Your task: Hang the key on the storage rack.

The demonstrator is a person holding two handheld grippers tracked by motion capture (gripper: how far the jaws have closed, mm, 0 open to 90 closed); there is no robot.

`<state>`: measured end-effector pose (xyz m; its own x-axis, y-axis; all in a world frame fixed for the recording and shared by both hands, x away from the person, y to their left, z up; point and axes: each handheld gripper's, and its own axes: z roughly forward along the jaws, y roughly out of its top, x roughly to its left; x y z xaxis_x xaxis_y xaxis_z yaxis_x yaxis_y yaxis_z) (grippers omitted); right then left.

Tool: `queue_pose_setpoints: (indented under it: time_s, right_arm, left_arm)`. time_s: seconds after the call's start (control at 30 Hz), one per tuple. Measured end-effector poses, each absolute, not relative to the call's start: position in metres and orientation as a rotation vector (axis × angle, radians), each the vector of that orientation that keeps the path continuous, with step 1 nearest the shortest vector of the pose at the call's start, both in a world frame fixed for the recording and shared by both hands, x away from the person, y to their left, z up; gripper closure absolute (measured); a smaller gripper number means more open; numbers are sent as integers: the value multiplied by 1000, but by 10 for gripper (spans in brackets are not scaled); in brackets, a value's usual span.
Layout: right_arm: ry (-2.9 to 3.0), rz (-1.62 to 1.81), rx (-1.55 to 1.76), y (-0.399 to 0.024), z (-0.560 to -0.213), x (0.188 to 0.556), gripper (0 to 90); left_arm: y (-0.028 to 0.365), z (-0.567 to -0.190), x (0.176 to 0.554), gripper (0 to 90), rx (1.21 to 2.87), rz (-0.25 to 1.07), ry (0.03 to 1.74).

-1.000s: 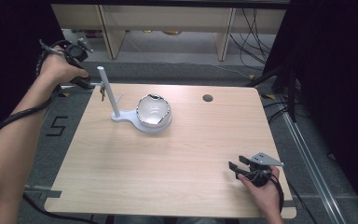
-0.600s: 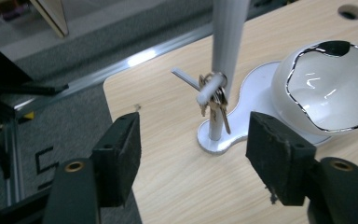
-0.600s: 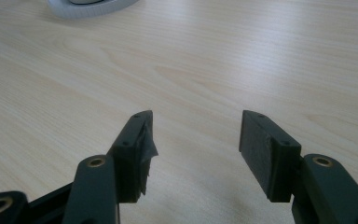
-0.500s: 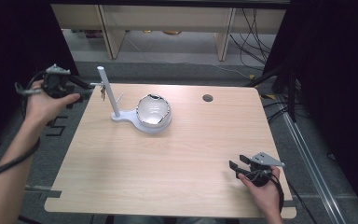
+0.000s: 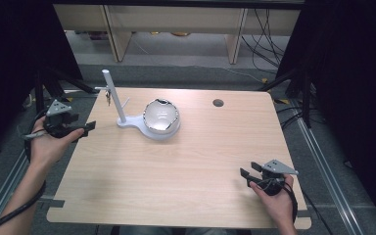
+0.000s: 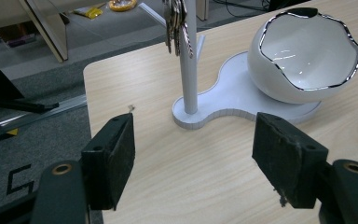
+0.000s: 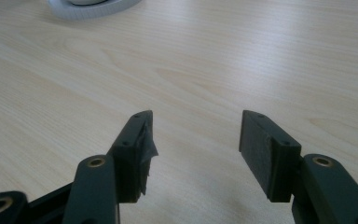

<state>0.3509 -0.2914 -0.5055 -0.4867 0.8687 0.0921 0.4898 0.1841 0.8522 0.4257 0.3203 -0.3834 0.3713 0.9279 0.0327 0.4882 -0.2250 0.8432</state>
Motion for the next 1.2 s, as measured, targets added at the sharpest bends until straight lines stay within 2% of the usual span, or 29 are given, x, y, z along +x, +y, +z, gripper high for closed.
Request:
queue_pose_setpoints:
  time_s: [0.4,0.6,0.83,1.2]
  right_arm:
    - [2045,1243,1305,-288,-504,348,454]
    - [2047,1220,1260,-289,-505,351,454]
    - [2049,1239,1259,-289,-505,350,454]
    - [2043,1225,1247,-289,-507,350,454]
  left_arm:
    - [307,-429,379,300,1809,711,1222]
    - [293,-475,351,303,1711,688,1232]
    - [283,-522,342,305,1685,665,1243]
    - [280,-524,335,321,1604,775,1187]
